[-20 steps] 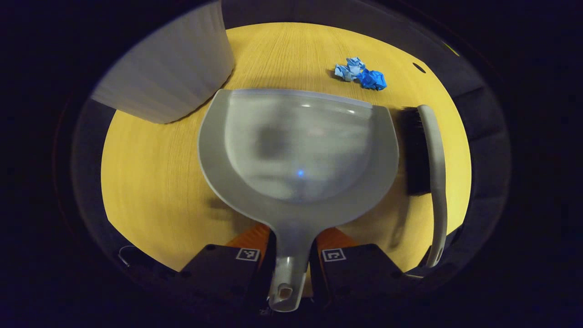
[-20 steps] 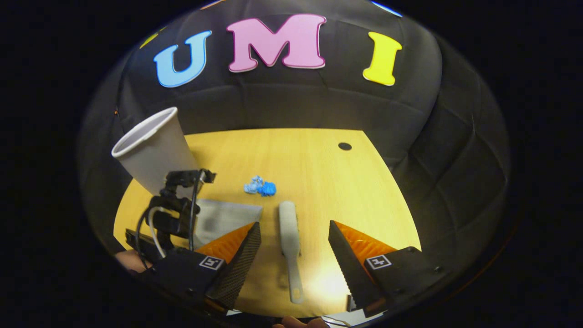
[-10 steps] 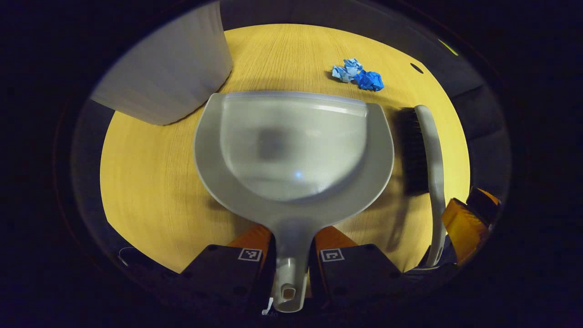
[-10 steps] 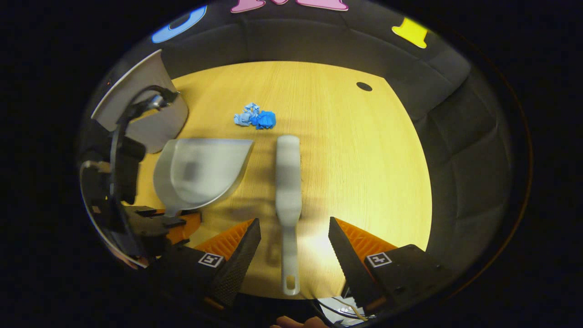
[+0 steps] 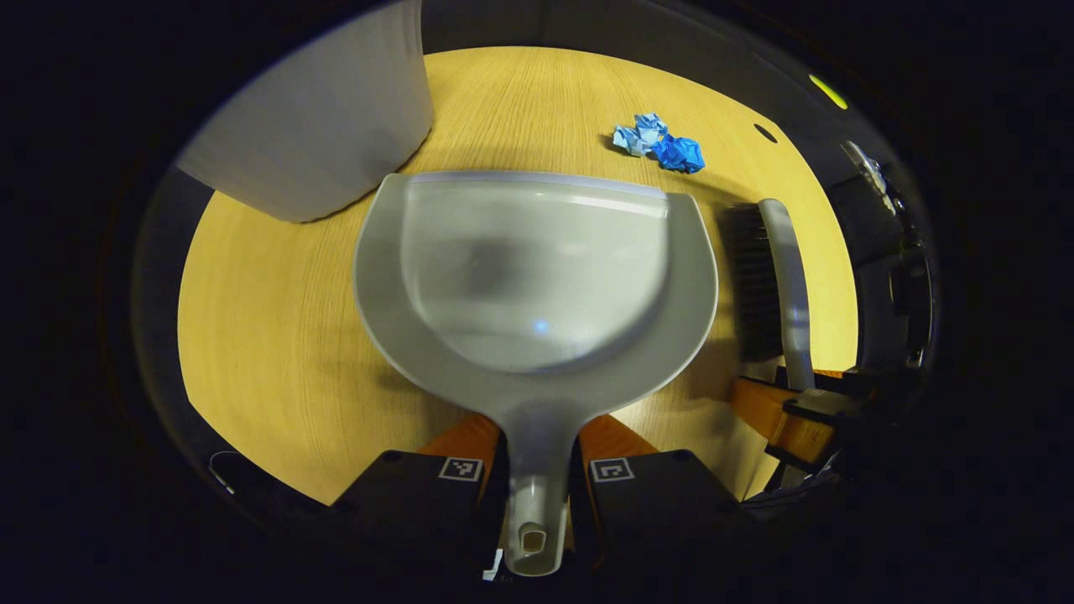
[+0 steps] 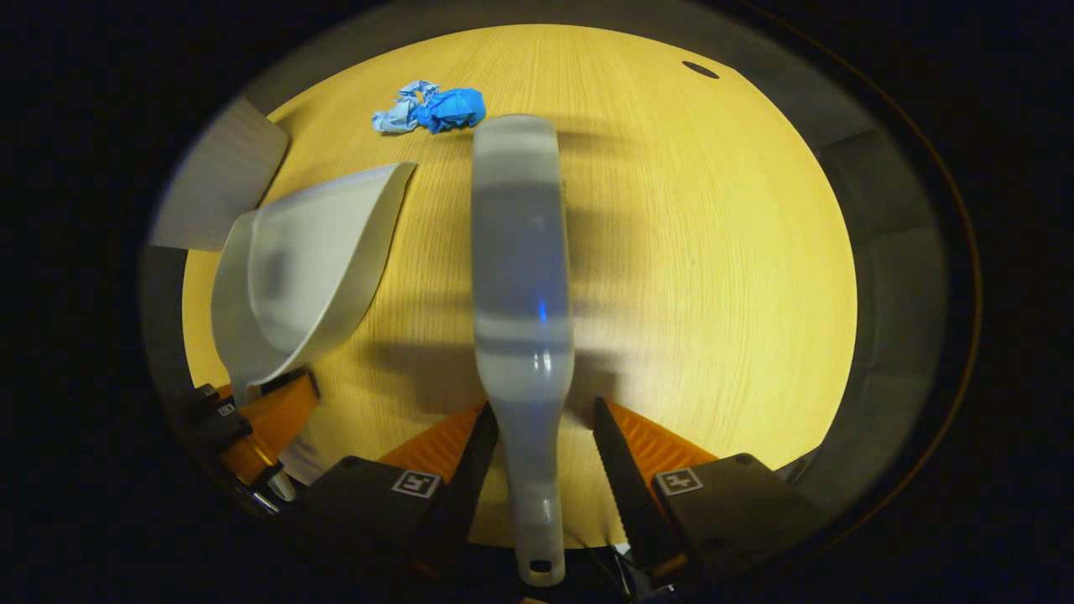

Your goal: Pick up the small broom and dustpan from the desktop, sweep the trash into the dustpan with the broom, and then empty the trash into the garbage bin.

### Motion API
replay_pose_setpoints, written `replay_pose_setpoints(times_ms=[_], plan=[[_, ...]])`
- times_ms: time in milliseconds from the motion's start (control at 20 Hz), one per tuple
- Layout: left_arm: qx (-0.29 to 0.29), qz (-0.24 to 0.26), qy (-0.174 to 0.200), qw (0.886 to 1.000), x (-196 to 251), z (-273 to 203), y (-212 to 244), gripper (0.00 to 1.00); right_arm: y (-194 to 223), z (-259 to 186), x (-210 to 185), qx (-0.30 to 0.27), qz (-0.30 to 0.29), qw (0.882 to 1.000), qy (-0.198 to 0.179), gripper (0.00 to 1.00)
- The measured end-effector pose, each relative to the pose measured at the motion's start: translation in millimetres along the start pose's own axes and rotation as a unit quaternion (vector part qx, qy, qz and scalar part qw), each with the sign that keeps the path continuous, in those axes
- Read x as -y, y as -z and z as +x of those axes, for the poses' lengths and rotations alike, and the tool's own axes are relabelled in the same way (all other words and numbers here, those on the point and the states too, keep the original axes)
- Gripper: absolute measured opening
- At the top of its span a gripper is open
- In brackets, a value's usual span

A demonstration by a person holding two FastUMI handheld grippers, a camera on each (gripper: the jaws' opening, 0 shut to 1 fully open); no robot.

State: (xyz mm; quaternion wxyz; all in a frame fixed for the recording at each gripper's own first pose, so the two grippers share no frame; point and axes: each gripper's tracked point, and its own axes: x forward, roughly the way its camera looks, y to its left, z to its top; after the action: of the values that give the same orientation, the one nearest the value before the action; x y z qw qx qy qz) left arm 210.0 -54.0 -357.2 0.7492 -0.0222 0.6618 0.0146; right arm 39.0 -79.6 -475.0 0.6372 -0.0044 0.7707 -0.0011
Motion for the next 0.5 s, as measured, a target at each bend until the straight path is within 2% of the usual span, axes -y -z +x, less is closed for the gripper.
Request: replay_pose_setpoints(times_ms=[50,100,150,200,250,300,350,500], plan=[[0.000,-0.001,0.000,1.000,0.0,0.1,-0.7,0.30,-3.3,-1.4,-1.3,0.000,0.003,1.000,-0.002,0.75],[0.000,0.000,0.000,1.000,0.4,1.1,-0.8,0.29,-6.9,0.8,-0.6,0.002,0.002,1.000,-0.002,0.64],[0.001,0.000,0.000,1.000,0.6,1.1,-1.1,0.30,-10.8,1.0,-0.2,0.003,0.004,1.000,-0.006,0.58],[0.002,0.000,0.002,1.000,-0.2,0.4,-0.3,0.29,-10.7,-1.4,0.4,-0.003,0.006,1.000,-0.009,0.43],[0.004,0.001,0.004,1.000,0.0,0.7,-0.6,0.29,-10.1,-3.3,-3.5,-0.013,0.006,0.999,-0.030,0.27],[0.007,0.003,0.006,1.000,-0.4,1.0,0.2,0.29,-10.7,-4.8,-6.1,-0.015,0.010,0.999,-0.042,0.32],[0.013,0.008,0.005,1.000,-0.8,1.9,-0.6,0.29,-14.7,-5.4,-5.8,-0.010,0.010,0.999,-0.045,0.28],[0.022,0.041,0.011,0.999,-5.3,0.7,1.0,0.29,-25.7,-16.3,-6.8,0.008,-0.016,0.998,-0.063,0.29]])
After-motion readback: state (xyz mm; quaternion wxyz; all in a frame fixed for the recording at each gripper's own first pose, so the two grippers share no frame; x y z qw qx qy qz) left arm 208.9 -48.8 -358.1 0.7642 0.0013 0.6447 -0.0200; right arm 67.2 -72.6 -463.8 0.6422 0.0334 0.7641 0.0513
